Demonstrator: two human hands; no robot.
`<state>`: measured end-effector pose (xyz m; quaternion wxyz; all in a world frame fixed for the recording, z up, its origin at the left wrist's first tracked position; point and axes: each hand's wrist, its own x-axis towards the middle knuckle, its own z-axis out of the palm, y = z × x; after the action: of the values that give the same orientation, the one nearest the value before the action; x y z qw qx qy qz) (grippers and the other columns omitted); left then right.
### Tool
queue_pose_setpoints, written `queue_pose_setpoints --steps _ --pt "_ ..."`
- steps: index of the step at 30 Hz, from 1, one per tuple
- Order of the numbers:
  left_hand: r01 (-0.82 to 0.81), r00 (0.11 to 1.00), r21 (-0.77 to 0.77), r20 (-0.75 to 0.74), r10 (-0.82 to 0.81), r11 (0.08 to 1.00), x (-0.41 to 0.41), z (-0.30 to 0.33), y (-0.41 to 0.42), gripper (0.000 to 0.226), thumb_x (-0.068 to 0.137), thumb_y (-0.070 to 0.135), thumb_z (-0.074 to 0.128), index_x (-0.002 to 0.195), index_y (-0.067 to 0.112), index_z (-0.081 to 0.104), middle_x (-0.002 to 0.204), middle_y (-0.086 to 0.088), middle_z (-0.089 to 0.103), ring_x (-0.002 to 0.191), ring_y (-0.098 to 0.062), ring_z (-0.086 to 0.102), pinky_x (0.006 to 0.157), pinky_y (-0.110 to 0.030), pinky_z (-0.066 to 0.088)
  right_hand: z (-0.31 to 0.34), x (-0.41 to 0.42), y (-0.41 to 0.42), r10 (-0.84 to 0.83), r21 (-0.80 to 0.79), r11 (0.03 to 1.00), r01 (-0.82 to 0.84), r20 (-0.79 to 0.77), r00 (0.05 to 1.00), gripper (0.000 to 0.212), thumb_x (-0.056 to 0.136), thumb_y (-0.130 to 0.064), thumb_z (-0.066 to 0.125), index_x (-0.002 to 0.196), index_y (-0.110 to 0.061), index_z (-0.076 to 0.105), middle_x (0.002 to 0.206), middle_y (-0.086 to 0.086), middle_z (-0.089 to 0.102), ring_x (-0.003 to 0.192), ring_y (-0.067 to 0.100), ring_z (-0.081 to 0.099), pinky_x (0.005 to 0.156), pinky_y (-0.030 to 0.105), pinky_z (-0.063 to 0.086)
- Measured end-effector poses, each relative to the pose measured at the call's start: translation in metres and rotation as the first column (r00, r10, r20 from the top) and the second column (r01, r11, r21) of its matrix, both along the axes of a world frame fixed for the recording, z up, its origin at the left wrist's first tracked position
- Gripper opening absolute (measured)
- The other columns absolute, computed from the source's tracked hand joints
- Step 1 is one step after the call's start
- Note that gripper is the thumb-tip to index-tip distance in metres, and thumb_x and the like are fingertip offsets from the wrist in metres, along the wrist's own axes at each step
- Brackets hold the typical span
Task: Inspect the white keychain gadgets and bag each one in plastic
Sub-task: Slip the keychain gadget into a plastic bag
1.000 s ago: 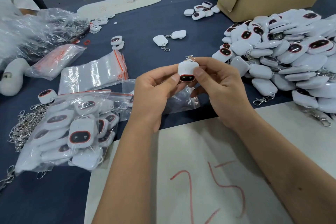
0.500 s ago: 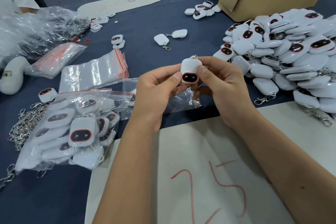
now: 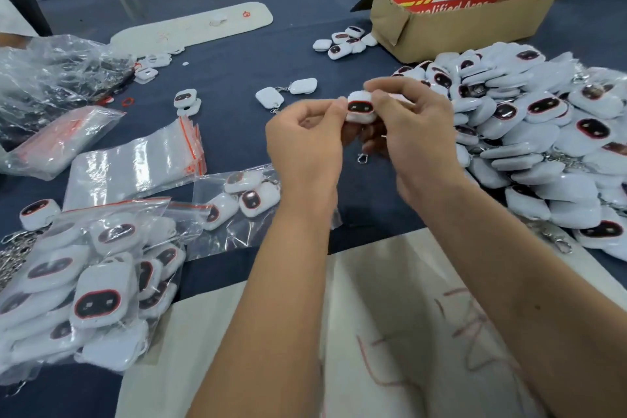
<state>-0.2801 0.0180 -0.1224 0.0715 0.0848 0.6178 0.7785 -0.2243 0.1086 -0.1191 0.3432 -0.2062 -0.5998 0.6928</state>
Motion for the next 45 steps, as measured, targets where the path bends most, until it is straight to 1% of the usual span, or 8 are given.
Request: queue_pose_setpoints --steps 8,11,14,18,23,31,36,45 --pt "0.141 0.989 -0.220 -0.007 -0.146 0.965 -0.069 0.064 0.137 0.021 0.094 0.024 0.070 0.085 0.007 0.076 0.093 -0.015 0.079 0.095 -0.036 0.075 0.091 -0.049 0.061 0.053 -0.067 0.133 -0.208 -0.140 0.967 0.213 0.046 0.977 0.012 0.100 -0.006 0.062 0.091 -0.011 0.068 0.090 0.007 0.075 0.071 0.021 0.073 0.070 0.031 0.063" --pt "0.170 0.985 -0.219 0.029 -0.168 0.961 -0.082 0.069 0.153 0.023 0.094 0.019 0.065 0.101 -0.001 0.074 0.106 -0.021 0.076 0.091 -0.035 0.072 0.092 -0.042 0.059 0.068 -0.084 0.173 -0.161 -0.195 0.962 0.191 0.159 0.974 0.003 0.101 -0.011 0.058 0.100 -0.013 0.060 0.086 0.001 0.067 0.061 0.007 0.065 0.050 0.018 0.052" --pt "0.117 0.992 -0.336 -0.001 -0.125 0.935 -0.079 0.056 0.141 0.018 0.091 0.012 0.061 0.072 0.010 0.062 0.100 -0.027 0.073 0.088 -0.041 0.070 0.084 -0.038 0.057 0.072 -0.093 0.187 -0.170 -0.290 0.934 0.210 0.158 0.973 0.018 0.101 -0.009 0.054 0.118 -0.009 0.058 0.076 0.005 0.066 0.058 0.010 0.063 0.046 0.017 0.046" --pt "0.077 0.976 -0.697 -0.094 -0.196 0.713 -0.068 0.031 0.101 0.026 0.086 0.012 0.056 0.067 0.015 0.038 0.065 -0.001 0.045 0.058 -0.020 0.038 0.052 -0.028 0.036 0.076 -0.090 0.180 -0.055 -0.226 0.970 0.094 0.172 0.983 0.021 0.102 -0.012 0.059 0.121 -0.005 0.057 0.105 0.010 0.066 0.090 0.017 0.071 0.081 0.028 0.064" --pt "0.221 0.881 -0.846 -0.040 -0.471 0.485 -0.041 0.011 0.066 0.020 0.087 0.034 0.077 0.089 0.014 0.076 0.089 0.000 0.074 0.085 -0.021 0.066 0.081 -0.035 0.057 0.074 -0.069 0.153 -0.125 -0.209 0.965 0.157 0.155 0.980 0.015 0.101 0.002 0.054 0.115 -0.003 0.057 0.094 0.009 0.062 0.077 0.016 0.064 0.073 0.023 0.060" --pt "0.044 0.975 -0.614 -0.144 -0.167 0.788 -0.012 0.005 -0.013 0.026 0.074 0.038 0.092 0.080 0.020 0.075 0.075 0.001 0.074 0.068 -0.019 0.070 0.070 -0.038 0.061 0.019 0.001 0.018 -0.098 0.197 0.978 0.064 0.168 0.981 0.021 0.097 -0.001 0.054 0.099 -0.012 0.071 0.080 0.006 0.073 0.053 0.010 0.061 0.050 0.022 0.047" --pt "0.085 0.996 -0.370 0.043 -0.074 0.925 0.008 -0.008 -0.069 0.016 0.087 0.028 0.083 0.080 0.014 0.079 0.058 0.008 0.065 0.041 -0.007 0.051 0.044 -0.019 0.042 -0.012 0.020 -0.039 0.277 -0.125 0.956 -0.264 0.101 0.956 0.017 0.105 -0.010 0.057 0.099 -0.008 0.073 0.069 0.002 0.065 0.051 0.010 0.054 0.043 0.021 0.042" --pt "0.131 0.969 -0.223 0.236 -0.076 0.966 0.014 -0.022 -0.094 0.021 0.098 0.016 0.070 0.080 0.008 0.075 0.060 0.002 0.069 0.044 -0.007 0.059 0.044 -0.015 0.046 -0.038 0.028 -0.048 0.374 -0.005 0.926 -0.378 0.156 0.914 0.024 0.108 -0.005 0.050 0.100 -0.003 0.073 0.066 0.007 0.065 0.048 0.020 0.053 0.042 0.022 0.043"
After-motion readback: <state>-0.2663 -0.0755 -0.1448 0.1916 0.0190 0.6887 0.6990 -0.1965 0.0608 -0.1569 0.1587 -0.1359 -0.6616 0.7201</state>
